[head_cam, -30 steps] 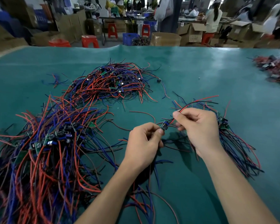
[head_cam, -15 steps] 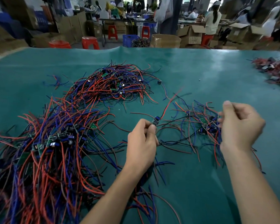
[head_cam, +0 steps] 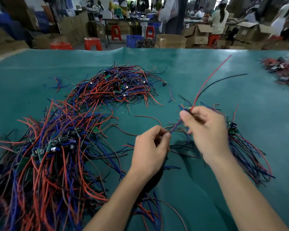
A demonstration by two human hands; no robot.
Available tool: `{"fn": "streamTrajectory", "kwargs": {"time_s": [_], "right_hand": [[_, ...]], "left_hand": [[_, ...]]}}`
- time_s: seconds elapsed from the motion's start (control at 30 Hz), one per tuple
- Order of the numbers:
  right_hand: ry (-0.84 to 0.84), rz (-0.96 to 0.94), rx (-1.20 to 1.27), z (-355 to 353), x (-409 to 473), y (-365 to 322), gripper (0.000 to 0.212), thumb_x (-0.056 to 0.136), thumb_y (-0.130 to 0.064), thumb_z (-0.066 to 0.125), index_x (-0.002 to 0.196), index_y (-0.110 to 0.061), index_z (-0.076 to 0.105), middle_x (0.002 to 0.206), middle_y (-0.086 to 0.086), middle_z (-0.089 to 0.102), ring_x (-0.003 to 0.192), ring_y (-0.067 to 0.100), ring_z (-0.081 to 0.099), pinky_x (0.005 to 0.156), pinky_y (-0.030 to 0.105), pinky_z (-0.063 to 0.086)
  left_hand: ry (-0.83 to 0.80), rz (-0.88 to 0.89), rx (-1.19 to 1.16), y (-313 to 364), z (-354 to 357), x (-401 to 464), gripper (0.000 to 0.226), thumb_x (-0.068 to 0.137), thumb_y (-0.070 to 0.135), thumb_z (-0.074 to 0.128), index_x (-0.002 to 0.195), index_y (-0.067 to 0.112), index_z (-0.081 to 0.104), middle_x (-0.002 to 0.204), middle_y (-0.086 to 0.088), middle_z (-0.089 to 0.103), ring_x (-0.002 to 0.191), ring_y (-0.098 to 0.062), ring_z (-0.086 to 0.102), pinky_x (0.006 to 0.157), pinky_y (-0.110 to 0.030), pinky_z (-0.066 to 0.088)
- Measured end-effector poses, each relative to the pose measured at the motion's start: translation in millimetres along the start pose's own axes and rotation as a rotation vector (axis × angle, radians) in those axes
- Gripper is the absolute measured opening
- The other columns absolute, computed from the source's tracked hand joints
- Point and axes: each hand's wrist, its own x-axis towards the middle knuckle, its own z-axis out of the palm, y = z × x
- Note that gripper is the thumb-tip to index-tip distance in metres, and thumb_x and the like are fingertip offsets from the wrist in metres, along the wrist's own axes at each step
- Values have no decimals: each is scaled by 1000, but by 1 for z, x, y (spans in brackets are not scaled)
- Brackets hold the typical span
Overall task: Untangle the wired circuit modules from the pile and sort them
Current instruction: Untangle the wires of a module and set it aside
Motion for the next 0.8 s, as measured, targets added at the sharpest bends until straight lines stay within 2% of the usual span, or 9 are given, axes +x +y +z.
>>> {"fn": "streamTrajectory", "kwargs": {"time_s": [0.1,0.17,0.27,0.43,0.53,0.6,0.67,0.73,0.8], "right_hand": [[216,0,156,-16,8,-11,16,87,-24,75,71,-25,72,63,-9,68,59,9,58,55,24,49],[303,-19,249,-26,12,-28,17,90,-18,74,73,-22,70,59,-11,66,53,7,55,54,23,47],[256,-38,371,-23,16,-68,16,87,-18,74,72,-18,72,64,-3,70,54,12,55,53,24,45],[-281,9,366,37,19,-139,17,82,-22,79,68,-14,73,70,9,74,53,12,57,47,20,44],[-645,15,243,94,15,-164,22,90,-18,77,80,1,74,72,14,75,53,15,62,48,23,50],[-901,1,84,123,11,-170,31,97,-19,70,85,9,71,74,17,75,56,18,66,54,28,56],[-1101,-26,-76,144,9,-166,31,102,-17,63,89,11,69,78,20,76,59,20,67,58,31,61],[-1113,-140,-238,159,13,-159,23,100,-13,63,94,6,73,75,14,77,56,17,67,59,22,60],[-975,-321,-412,167,27,-151,15,92,-14,66,90,-6,79,68,2,76,53,8,64,54,7,47]], "left_hand": [[-25,2,9,2,0,-1,16,92,21,64,78,16,65,60,2,66,57,-16,61,61,-28,50],[-31,9,6,2,0,-1,15,91,22,64,77,16,66,62,0,67,62,-20,64,65,-33,53],[-18,0,21,3,-2,-1,17,92,23,62,77,16,66,64,1,67,62,-19,63,66,-34,53],[3,-29,-30,9,-3,-2,16,92,18,63,76,15,65,61,0,64,54,-12,54,58,-21,43],[25,-8,27,11,-6,-2,32,82,10,61,56,18,44,52,4,50,48,1,42,53,-10,33],[-10,-41,57,11,-7,-1,26,82,12,58,58,22,50,56,7,56,55,-3,51,56,-17,40],[-28,-52,79,10,-7,0,21,78,24,52,72,6,62,74,-6,69,68,-18,58,71,-33,47],[2,-42,35,8,-6,0,32,73,27,49,76,-2,60,79,-16,70,70,-21,52,73,-41,50],[2,-22,17,8,-5,-1,20,74,24,49,68,8,60,67,-6,67,63,-19,50,66,-38,50]]}}
